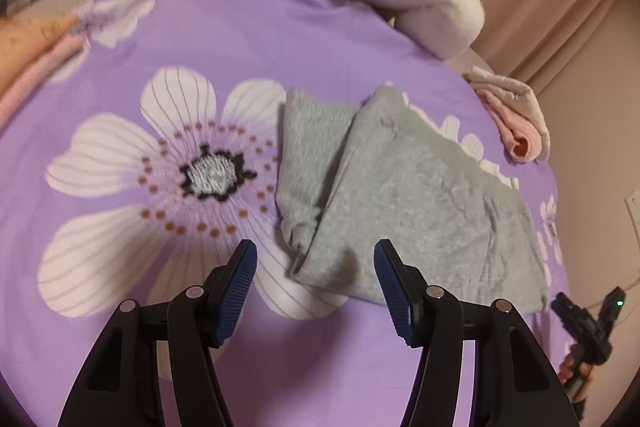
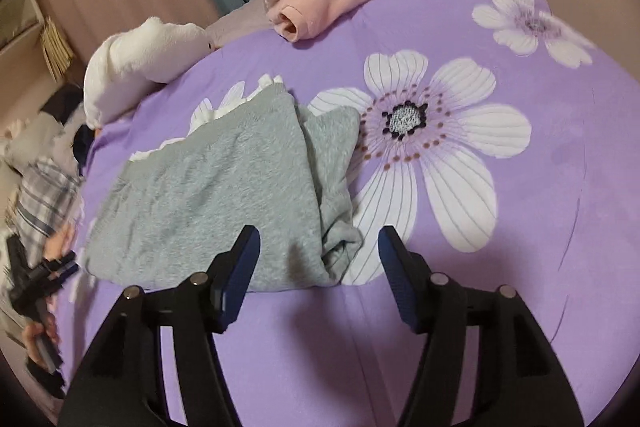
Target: Fold small clothes
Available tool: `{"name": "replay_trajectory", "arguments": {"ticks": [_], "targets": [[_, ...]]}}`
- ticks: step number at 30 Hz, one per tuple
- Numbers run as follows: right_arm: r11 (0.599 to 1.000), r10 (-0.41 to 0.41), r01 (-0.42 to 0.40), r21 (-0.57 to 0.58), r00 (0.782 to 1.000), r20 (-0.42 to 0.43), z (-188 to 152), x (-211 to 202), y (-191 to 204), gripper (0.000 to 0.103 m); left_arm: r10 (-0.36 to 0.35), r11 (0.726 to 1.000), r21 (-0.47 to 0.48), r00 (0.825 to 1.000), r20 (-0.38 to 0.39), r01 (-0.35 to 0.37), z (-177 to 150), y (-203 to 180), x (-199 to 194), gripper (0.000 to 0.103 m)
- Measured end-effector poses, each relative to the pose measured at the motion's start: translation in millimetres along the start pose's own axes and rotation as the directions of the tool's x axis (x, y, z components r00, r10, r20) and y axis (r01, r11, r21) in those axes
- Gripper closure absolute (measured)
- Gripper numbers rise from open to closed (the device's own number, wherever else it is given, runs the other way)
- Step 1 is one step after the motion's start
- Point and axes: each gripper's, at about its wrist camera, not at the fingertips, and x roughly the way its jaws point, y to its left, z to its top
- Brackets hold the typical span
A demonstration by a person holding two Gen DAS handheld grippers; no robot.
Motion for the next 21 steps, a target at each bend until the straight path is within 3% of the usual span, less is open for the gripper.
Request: {"name": "replay_trajectory", "arguments": {"ticks": [2,3,4,5,8,15,16,21], "targets": [[1.0,-0.01,0.011,0.014,1.0,-0.023,-2,12,-3,0.041,-0.023,0.999,-0.023,0.999,-0.024,0.023,-3,1,9,0.044],[1.0,-0.009,0.009,0.023,0.999,-0.036,-2,18,-4,0.046,-0.035,0.999,-0.039,0.999,-0.03,0.034,-4,2,13,0.044],[0.999,-0.006,0.008,0.034,0.999,-0.053,-3,23,-6,0.058,-0.038,0.998,-0.05,0.999,-0.038,0.036,-5,2,18,0.044],[0.999,0.006,-0.003,0.047,0.997,-0.074,-5,31,-8,0.067,-0.03,0.998,-0.051,0.999,-0.042,0.027,-7,2,21,0.049],[0.999,0.005,-0.003,0.034,0.998,-0.067,-7,31,-6,0.075,0.035,0.999,-0.014,0.998,-0.043,-0.036,-9,-1,22,0.062],[0.996,0.019,-0.013,0.086,0.998,-0.068,-7,26,-13,0.075,0.136,0.989,0.053,0.99,-0.021,-0.135,-15,2,9,0.062],[0.996,0.009,-0.004,0.084,0.998,-0.059,-7,22,-11,0.071,0.15,0.987,0.068,0.989,-0.016,-0.149,-17,0,6,0.061],[1.0,-0.024,0.024,0.019,1.0,-0.007,-9,-6,5,0.068,0.215,0.965,0.154,0.977,-0.008,-0.211,-27,-12,-11,0.061]]}}
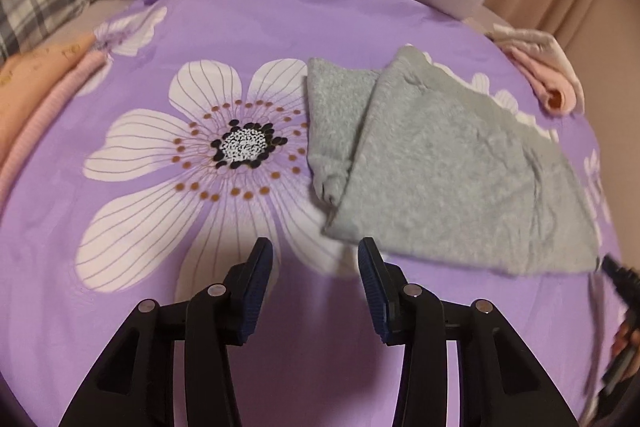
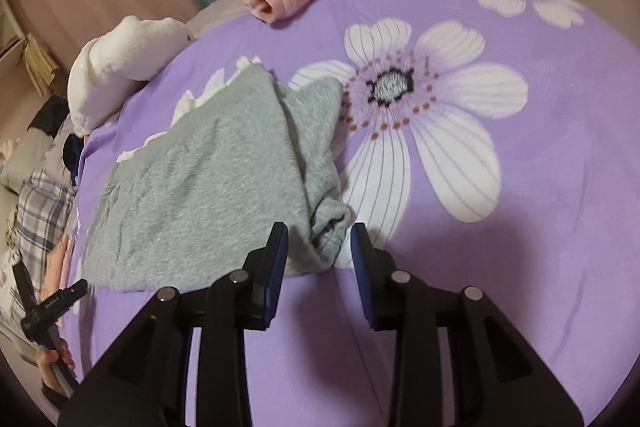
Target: Fold small clothes
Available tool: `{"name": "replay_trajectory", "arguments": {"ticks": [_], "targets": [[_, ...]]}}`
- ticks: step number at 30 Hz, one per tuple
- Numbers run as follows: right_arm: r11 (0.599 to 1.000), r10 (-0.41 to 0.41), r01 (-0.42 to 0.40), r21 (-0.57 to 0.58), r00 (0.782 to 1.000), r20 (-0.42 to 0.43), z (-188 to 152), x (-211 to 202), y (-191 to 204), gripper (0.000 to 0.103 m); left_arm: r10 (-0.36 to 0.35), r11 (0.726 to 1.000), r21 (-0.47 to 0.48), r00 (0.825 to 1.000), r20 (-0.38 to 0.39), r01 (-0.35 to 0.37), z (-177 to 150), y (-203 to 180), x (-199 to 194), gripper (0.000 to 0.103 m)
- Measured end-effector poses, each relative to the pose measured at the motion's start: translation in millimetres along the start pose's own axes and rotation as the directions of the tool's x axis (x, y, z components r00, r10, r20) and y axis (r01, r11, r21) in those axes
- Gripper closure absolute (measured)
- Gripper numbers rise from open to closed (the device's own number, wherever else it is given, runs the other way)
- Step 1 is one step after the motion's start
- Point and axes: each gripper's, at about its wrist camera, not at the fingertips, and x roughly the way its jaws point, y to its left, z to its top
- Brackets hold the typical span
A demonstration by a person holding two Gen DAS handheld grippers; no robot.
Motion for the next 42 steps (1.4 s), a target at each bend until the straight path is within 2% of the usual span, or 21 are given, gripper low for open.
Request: {"name": "replay_trajectory", "arguments": {"ticks": [2,3,5,6,10,13,17,21,22,23,25,30,33,34,42], "targets": [[1.0,-0.004,0.004,-0.016,1.0,0.021,-1,-11,8,0.054,0.015,0.999,0.031,1.0,0.006,-0.016,-4,-6,-7,0.059],[1.0,0.004,-0.003,-0.025,0.999,0.034,-3,-16,13,0.051,0.013,0.999,0.044,1.0,0.01,-0.013,-5,-10,-10,0.057],[0.998,0.027,-0.025,-0.053,0.998,0.05,-7,-26,25,0.049,0.011,0.997,0.071,1.0,0.029,-0.013,-9,-17,-19,0.047],[0.997,0.034,-0.03,-0.067,0.998,0.051,-9,-29,30,0.048,0.009,0.996,0.085,0.999,0.041,-0.012,-10,-23,-23,0.045],[0.991,0.072,-0.066,-0.114,0.996,0.047,-16,-35,53,0.043,0.017,0.992,0.126,0.998,0.063,-0.025,-16,-36,-37,0.043],[0.984,0.101,-0.097,-0.149,0.995,0.022,-22,-36,71,0.036,0.018,0.987,0.16,0.997,0.076,-0.03,-20,-46,-43,0.034],[0.975,0.112,-0.108,-0.192,0.994,0.009,-29,-36,88,0.026,0.008,0.982,0.188,0.996,0.091,-0.025,-22,-54,-52,0.034],[0.973,0.119,-0.117,-0.201,0.993,-0.001,-32,-34,96,0.02,-0.002,0.985,0.171,0.997,0.077,-0.011,-21,-57,-54,0.034],[0.972,0.12,-0.119,-0.201,0.993,-0.004,-33,-33,97,0.019,-0.003,0.986,0.169,0.997,0.074,-0.01,-21,-57,-54,0.03],[0.972,0.123,-0.122,-0.2,0.992,-0.008,-34,-32,98,0.018,-0.005,0.986,0.166,0.997,0.072,-0.007,-21,-58,-54,0.02],[0.973,0.128,-0.128,-0.194,0.992,-0.013,-35,-33,99,0.018,-0.019,0.987,0.162,0.997,0.077,0.006,-22,-58,-55,0.009],[0.973,0.134,-0.134,-0.186,0.991,-0.012,-36,-34,101,0.016,-0.063,0.988,0.148,0.994,0.088,0.05,-21,-61,-60,0.008],[0.973,0.134,-0.133,-0.188,0.991,-0.005,-36,-35,103,0.012,-0.106,0.988,0.117,0.991,0.085,0.096,-18,-61,-62,0.007],[0.973,0.136,-0.134,-0.189,0.991,-0.003,-36,-36,104,0.009,-0.119,0.988,0.109,0.989,0.083,0.11,-17,-61,-62,0.003],[0.972,0.142,-0.14,-0.189,0.99,-0.005,-32,-35,108,0.0,-0.199,0.979,0.036,0.979,0.033,0.198,-14,-62,-54,0.001]]}}
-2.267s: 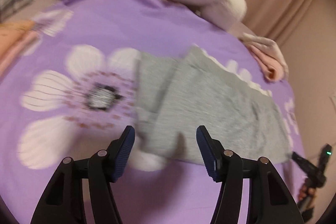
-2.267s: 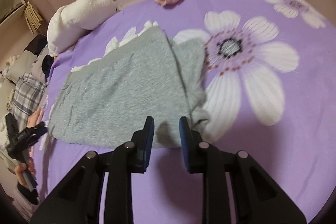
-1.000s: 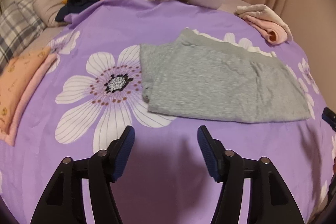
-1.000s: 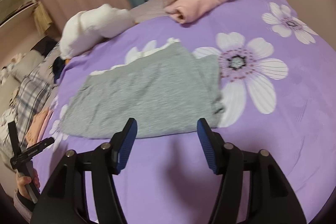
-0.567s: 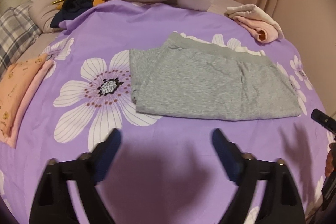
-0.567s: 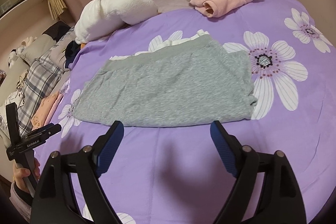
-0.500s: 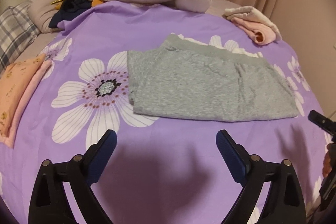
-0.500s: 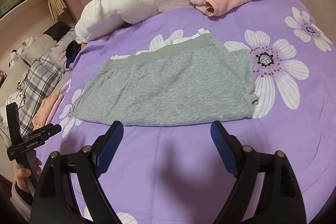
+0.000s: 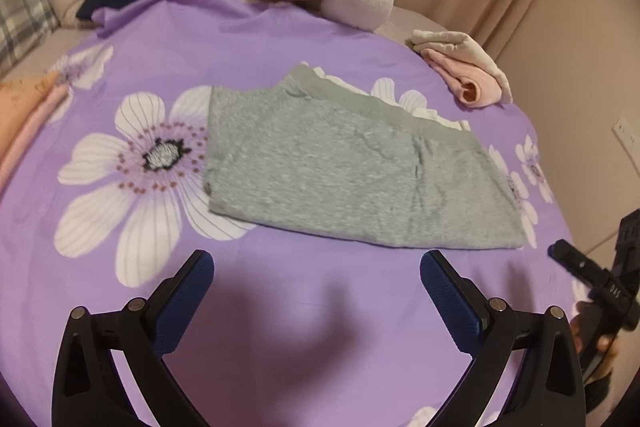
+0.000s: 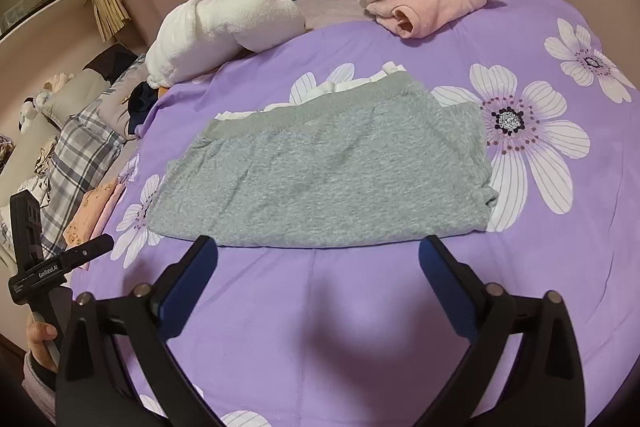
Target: Fold small clothes
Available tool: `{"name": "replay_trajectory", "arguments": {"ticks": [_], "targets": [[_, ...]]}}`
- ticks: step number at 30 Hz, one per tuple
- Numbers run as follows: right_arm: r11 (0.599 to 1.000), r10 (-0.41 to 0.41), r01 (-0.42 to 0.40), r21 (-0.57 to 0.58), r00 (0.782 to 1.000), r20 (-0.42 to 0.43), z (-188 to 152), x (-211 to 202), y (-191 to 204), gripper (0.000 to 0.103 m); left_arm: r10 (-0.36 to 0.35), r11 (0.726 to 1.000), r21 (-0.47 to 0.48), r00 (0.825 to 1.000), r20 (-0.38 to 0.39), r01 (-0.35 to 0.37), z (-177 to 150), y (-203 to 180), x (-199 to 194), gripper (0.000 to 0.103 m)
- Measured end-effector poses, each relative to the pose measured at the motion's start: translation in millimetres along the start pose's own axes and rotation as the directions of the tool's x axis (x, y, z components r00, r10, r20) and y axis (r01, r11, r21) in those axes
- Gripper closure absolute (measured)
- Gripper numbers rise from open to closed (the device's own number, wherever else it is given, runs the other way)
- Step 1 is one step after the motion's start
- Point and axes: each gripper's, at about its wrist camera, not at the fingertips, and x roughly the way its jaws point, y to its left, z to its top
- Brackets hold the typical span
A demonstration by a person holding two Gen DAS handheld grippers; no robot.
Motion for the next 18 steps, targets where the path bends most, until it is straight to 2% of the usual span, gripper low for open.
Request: {"name": "replay_trajectory", "arguments": {"ticks": [2,5,7,9,10,15,18], "targets": [[1.0,0.008,-0.008,0.005,1.0,-0.006,1,2,0,0.0,-0.053,0.997,-0.051,0.998,-0.022,0.052,1,4,5,0.001],[1.0,0.019,-0.019,-0.005,1.0,-0.007,4,3,3,0.0,-0.197,0.971,-0.147,0.98,-0.031,0.191,1,15,11,0.001],[1.0,0.025,-0.025,-0.016,1.0,-0.007,5,3,4,0.0,-0.249,0.95,-0.21,0.966,-0.07,0.23,0,22,20,0.001],[0.999,0.034,-0.034,-0.023,0.999,-0.008,5,5,5,0.0,-0.295,0.925,-0.272,0.953,-0.071,0.266,-4,31,27,0.001],[0.999,0.041,-0.041,-0.022,0.999,-0.008,5,6,5,0.0,-0.313,0.912,-0.302,0.947,-0.071,0.278,-5,36,32,0.001],[0.996,0.089,-0.088,0.015,0.996,-0.027,1,17,-1,0.0,-0.323,0.858,-0.44,0.944,-0.062,0.264,-9,59,53,0.001],[0.996,0.093,-0.092,0.021,0.994,-0.055,-1,29,-2,0.0,-0.335,0.835,-0.475,0.941,-0.036,0.279,-9,66,60,0.001]]}}
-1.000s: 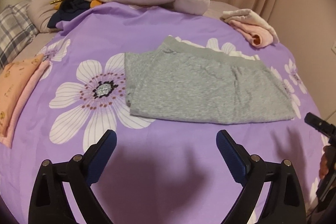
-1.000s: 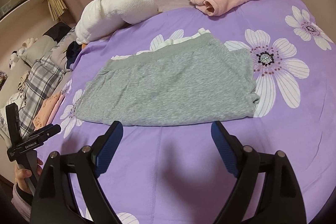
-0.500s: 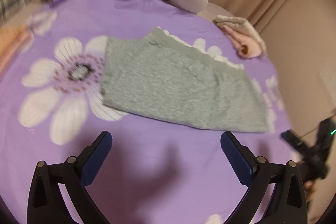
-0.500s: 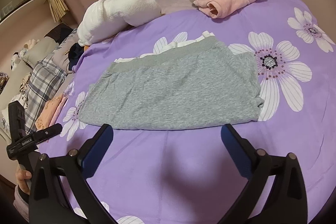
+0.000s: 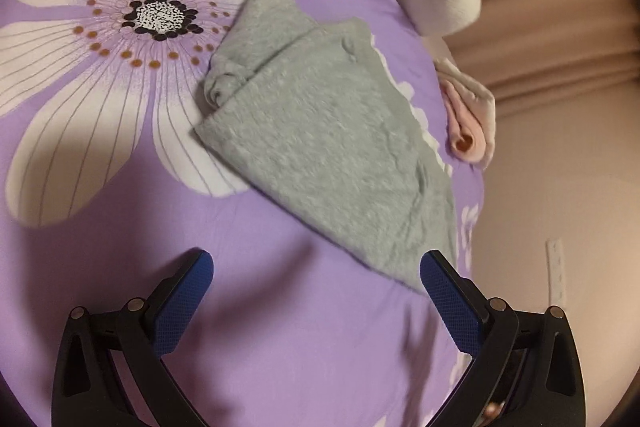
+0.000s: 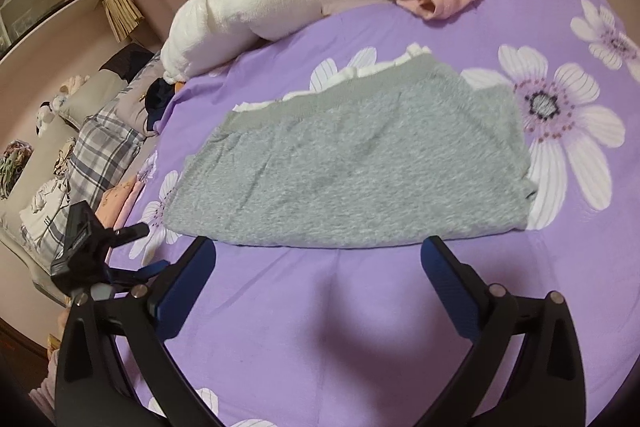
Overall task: Fold small clothes
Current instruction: 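Grasp the grey sock-like garment with the left tool and lift it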
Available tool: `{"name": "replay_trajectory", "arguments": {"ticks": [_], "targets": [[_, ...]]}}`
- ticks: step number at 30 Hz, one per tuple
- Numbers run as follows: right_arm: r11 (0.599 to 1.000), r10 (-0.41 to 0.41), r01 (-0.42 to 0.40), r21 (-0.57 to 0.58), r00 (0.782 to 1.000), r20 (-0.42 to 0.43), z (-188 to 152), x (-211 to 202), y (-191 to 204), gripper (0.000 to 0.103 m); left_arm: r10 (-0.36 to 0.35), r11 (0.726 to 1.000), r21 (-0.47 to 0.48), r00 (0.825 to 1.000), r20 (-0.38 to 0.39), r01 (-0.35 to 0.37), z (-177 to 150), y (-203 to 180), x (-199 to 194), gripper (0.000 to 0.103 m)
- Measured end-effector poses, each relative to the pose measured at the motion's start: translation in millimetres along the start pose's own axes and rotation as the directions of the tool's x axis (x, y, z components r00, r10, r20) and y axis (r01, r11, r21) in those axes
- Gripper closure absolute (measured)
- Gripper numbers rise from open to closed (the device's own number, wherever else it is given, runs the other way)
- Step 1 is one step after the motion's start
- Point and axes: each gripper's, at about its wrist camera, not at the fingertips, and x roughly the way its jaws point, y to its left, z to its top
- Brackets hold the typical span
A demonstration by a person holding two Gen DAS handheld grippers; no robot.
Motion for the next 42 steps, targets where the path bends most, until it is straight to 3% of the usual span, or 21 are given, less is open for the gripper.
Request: {"name": "replay_trajectory", "arguments": {"ticks": [11,19,21,23,24,27,28,29,30,32,34,39,42], "targets": [[0.999,0.042,-0.043,-0.03,0.998,-0.044,1,31,12,0.0,-0.094,0.993,-0.066,0.991,0.094,0.101,47,-1,31,0.001],[0.995,0.06,-0.064,-0.076,0.996,-0.062,11,52,23,0.001,-0.072,0.996,-0.052,0.992,0.106,0.078,77,-7,43,0.002],[0.994,0.051,-0.058,-0.097,0.996,-0.066,14,61,29,0.001,-0.033,0.999,-0.032,0.993,0.11,0.037,80,-11,44,0.01],[0.992,0.046,-0.054,-0.112,0.996,-0.07,21,71,34,0.004,0.023,1.0,-0.005,0.994,0.107,-0.023,79,-15,46,0.035],[0.992,0.049,-0.057,-0.113,0.996,-0.074,25,76,37,0.005,0.045,0.999,0.006,0.993,0.106,-0.046,78,-16,48,0.04],[0.995,0.052,-0.059,-0.083,0.995,-0.089,41,94,40,0.014,0.066,0.997,0.023,0.992,0.106,-0.069,79,-15,48,0.065],[0.996,0.053,-0.06,-0.069,0.994,-0.096,48,102,41,0.021,0.065,0.997,0.025,0.992,0.109,-0.068,79,-13,47,0.08],[0.996,0.053,-0.059,-0.061,0.993,-0.103,52,107,42,0.029,0.055,0.998,0.03,0.993,0.108,-0.059,81,-13,45,0.083],[0.998,0.04,-0.047,-0.053,0.993,-0.114,59,115,43,0.034,0.049,0.998,0.04,0.993,0.11,-0.054,81,-14,44,0.083],[0.999,0.012,-0.019,-0.05,0.993,-0.121,70,126,45,0.059,0.054,0.993,0.093,0.991,0.121,-0.065,79,-24,40,0.085],[0.999,-0.011,0.006,-0.052,0.994,-0.112,82,134,48,0.074,0.053,0.985,0.156,0.99,0.134,-0.074,77,-40,38,0.085],[0.996,-0.076,0.07,-0.064,0.991,-0.108,100,151,52,0.087,0.013,0.953,0.298,0.988,0.156,-0.06,70,-83,30,0.085],[0.995,-0.101,0.095,-0.042,0.977,-0.19,96,173,44,0.088,-0.002,0.938,0.343,0.988,0.152,-0.051,68,-101,30,0.085]]}}
